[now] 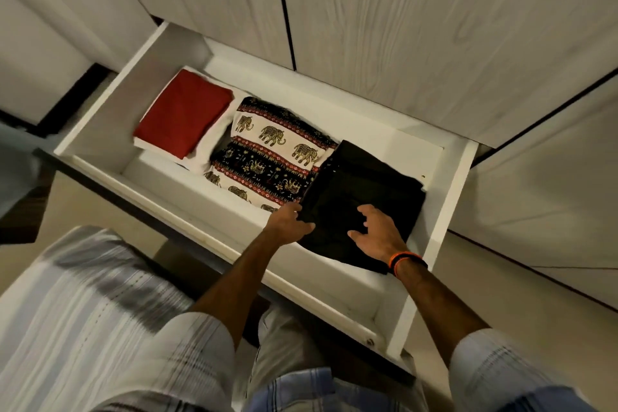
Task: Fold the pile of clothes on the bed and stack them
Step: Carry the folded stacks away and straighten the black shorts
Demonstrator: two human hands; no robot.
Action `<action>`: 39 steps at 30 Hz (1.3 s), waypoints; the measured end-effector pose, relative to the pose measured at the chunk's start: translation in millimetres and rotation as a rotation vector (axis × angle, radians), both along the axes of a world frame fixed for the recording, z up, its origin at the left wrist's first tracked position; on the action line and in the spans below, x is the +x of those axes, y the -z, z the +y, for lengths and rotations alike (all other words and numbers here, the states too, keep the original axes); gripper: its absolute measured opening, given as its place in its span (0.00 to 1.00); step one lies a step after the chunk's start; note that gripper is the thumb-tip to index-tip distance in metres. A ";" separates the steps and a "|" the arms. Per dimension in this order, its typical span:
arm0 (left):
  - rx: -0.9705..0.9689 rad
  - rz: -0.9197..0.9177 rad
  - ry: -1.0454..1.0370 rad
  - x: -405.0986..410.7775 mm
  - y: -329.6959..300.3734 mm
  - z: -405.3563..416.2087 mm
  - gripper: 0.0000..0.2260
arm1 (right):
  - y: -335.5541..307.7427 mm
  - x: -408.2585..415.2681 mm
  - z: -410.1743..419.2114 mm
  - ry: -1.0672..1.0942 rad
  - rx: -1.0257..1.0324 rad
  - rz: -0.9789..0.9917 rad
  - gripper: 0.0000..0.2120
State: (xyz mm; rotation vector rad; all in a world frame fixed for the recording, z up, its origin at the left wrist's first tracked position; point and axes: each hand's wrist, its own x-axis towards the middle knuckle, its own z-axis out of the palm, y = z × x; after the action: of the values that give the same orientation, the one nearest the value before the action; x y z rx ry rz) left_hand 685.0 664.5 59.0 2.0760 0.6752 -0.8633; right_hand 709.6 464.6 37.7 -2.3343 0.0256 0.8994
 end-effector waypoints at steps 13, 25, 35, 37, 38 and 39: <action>0.087 -0.117 0.535 -37.9 -8.9 98.8 0.24 | -22.1 -94.2 96.7 0.127 -0.089 -0.094 0.25; 0.318 -0.302 0.788 -120.0 -7.8 143.8 0.26 | -31.6 -181.9 142.3 0.005 -0.258 -0.268 0.24; 0.448 -0.352 1.014 -164.4 12.9 164.3 0.44 | -16.7 -242.8 167.8 -0.189 -0.471 -0.300 0.36; 0.456 -0.374 1.047 -170.2 16.0 168.9 0.47 | -13.6 -249.7 173.3 -0.186 -0.493 -0.290 0.40; 0.465 -0.385 1.067 -171.6 18.2 171.2 0.49 | -12.2 -251.6 175.5 -0.188 -0.503 -0.284 0.41; 0.469 -0.389 1.085 -172.6 19.7 172.7 0.50 | -11.3 -252.6 176.9 -0.189 -0.508 -0.276 0.42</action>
State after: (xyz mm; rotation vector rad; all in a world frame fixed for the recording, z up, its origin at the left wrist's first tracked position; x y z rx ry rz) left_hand 512.4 837.1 39.3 2.9458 -0.6082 -0.8279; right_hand 457.0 641.5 49.0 -2.9608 -0.0933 0.7084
